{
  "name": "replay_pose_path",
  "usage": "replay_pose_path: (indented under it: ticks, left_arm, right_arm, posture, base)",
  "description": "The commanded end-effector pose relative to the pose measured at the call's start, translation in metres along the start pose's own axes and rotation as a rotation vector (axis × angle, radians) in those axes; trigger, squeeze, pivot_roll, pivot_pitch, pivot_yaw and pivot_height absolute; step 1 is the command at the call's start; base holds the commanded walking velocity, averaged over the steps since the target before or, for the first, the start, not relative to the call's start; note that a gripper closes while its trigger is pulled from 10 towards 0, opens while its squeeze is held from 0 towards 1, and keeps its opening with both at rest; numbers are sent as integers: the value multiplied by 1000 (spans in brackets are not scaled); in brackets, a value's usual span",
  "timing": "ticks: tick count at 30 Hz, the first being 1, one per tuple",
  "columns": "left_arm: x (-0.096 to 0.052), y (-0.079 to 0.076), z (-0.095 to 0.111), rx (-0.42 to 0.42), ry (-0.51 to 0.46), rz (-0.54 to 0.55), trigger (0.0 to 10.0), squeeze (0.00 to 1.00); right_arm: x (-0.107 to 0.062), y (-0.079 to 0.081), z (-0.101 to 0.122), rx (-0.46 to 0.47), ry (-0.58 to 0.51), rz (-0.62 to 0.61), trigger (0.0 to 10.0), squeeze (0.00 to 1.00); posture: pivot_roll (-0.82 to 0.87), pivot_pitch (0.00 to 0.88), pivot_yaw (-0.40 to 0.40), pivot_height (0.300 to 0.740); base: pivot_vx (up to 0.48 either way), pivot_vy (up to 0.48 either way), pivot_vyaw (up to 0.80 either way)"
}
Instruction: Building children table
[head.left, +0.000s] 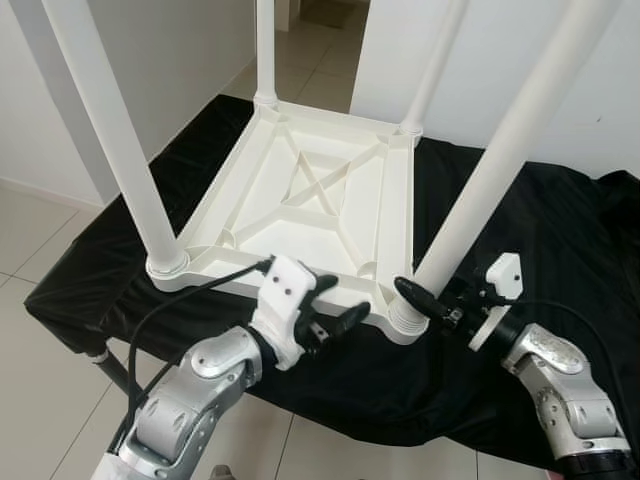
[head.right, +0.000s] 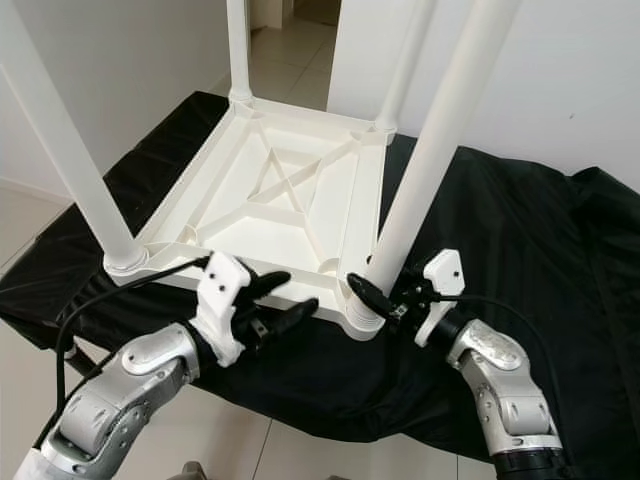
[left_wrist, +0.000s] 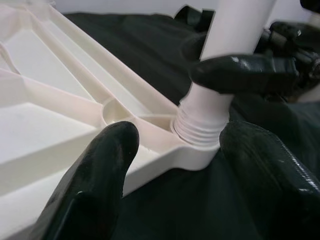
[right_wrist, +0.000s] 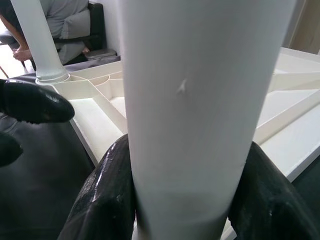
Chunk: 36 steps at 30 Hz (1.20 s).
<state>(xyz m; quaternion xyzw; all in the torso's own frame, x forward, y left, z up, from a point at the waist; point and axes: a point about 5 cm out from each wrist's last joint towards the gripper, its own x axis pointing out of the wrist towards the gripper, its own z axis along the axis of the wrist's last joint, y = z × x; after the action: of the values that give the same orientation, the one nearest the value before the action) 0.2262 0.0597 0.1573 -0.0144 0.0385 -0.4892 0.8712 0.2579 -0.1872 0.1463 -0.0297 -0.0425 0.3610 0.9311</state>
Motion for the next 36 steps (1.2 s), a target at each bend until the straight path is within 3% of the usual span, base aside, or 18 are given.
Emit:
replay_pose_path:
  ticks: [1, 6, 7, 11, 15, 18, 20, 21, 22, 23, 26, 31, 35, 36]
  left_arm:
    - [3, -12, 1, -1, 21, -182, 10000, 0]
    - [9, -12, 4, 12, 13, -195, 10000, 0]
    - [9, -12, 4, 19, 3, -192, 10000, 0]
    - [11, -10, 5, 3, -5, -169, 10000, 0]
    - [13, -10, 6, -12, -6, -165, 10000, 0]
    - [14, -10, 3, -12, 4, -157, 10000, 0]
    - [15, -10, 1, -13, 9, -154, 10000, 0]
    - [15, -10, 1, -13, 9, -154, 10000, 0]
    - [15, -10, 2, -7, 4, -153, 10000, 0]
    - [15, -10, 2, -7, 4, -153, 10000, 0]
    - [15, -8, 2, 2, -4, -143, 10000, 0]
    - [15, -7, 3, 6, -26, -122, 10000, 0]
    - [16, -7, 6, -8, -42, -129, 10000, 0]
    - [16, -6, 5, -2, -40, -130, 10000, 0]
  right_arm:
    - [-2, -2, -15, 11, 67, -48, 0, 0]
    - [0, 1, -22, 19, 83, -95, 0, 0]
    - [0, 3, -23, 39, 80, -134, 10000, 0]
    - [4, 9, -29, 74, 94, -303, 10000, 0]
    - [6, 13, -28, 89, 69, -346, 10000, 0]
    - [9, 21, -27, 114, 55, -447, 10000, 0]
    - [11, 27, -27, 154, 53, -569, 10000, 0]
    - [11, 27, -27, 154, 53, -569, 10000, 0]
    - [13, 30, -28, 180, 63, -717, 10000, 0]
    - [13, 30, -28, 180, 63, -717, 10000, 0]
    - [15, 34, -26, 187, 79, -890, 10000, 0]
    - [21, 38, -17, 134, 59, -911, 10000, 0]
    - [24, 42, -17, 145, 62, -889, 10000, 0]
    - [25, 43, -15, 141, 52, -878, 10000, 1000]
  posture:
    - [-68, 13, -54, 740]
    - [-64, 0, -48, 740]
    - [-65, 0, -43, 740]
    - [-69, 0, -38, 740]
    - [-70, 0, -38, 740]
    - [-77, 0, -37, 740]
    - [-80, 0, -35, 740]
    - [-80, 0, -35, 740]
    - [-79, 0, -36, 740]
    - [-79, 0, -36, 740]
    - [-70, 0, -45, 740]
    - [-72, 0, -40, 740]
    - [-70, 0, -42, 740]
    - [-69, 0, -43, 740]
  base:
    - [0, 0, 0]
    - [0, 0, 0]
    - [0, 0, 0]
    - [0, 0, 0]
    - [0, 0, 0]
    - [0, 0, 0]
    - [0, 0, 0]
    - [0, 0, 0]
    - [0, 0, 0]
    - [0, 0, 0]
    - [0, 0, 0]
    - [0, 0, 0]
    - [0, 0, 0]
    - [0, 0, 0]
